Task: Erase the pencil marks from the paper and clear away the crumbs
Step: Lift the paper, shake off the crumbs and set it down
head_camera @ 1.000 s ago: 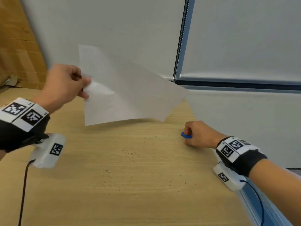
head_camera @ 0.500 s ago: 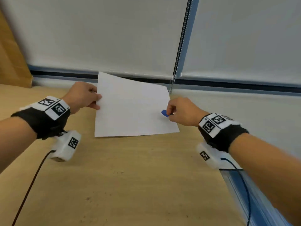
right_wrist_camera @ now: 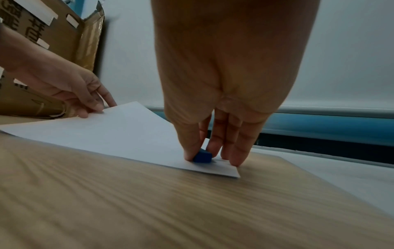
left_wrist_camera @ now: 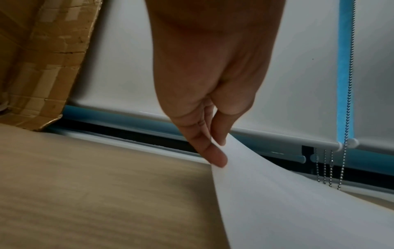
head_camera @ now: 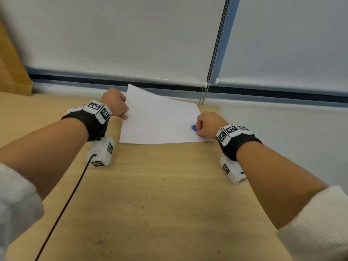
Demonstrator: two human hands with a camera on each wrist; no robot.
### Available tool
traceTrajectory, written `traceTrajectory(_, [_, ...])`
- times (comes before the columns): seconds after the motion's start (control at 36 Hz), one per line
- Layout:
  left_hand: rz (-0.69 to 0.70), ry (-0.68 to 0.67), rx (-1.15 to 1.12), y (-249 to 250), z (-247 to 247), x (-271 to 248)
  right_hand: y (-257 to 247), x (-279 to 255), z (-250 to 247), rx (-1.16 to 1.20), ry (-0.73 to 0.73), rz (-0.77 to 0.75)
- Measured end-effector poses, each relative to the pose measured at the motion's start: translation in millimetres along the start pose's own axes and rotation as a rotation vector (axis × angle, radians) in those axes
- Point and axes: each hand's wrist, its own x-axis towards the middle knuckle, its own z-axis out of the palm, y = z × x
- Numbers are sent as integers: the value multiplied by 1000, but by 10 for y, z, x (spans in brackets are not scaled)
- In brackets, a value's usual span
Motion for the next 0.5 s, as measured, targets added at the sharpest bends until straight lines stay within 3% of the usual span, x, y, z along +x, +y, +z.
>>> traceTrajectory(0.14, [25, 5, 43, -132, 23, 10, 28, -30, 14, 43, 10, -2])
traceTrajectory(0.25, [178, -18, 312, -214, -19, -177, 18, -184, -108, 73, -14, -48])
traceTrajectory(0.36, [379, -226, 498, -285, -47, -662, -5, -506, -338, 8, -58, -117])
traceTrajectory(0.5, [540, -602, 720, -431, 51, -1347, 70, -1181, -543, -116, -168, -156])
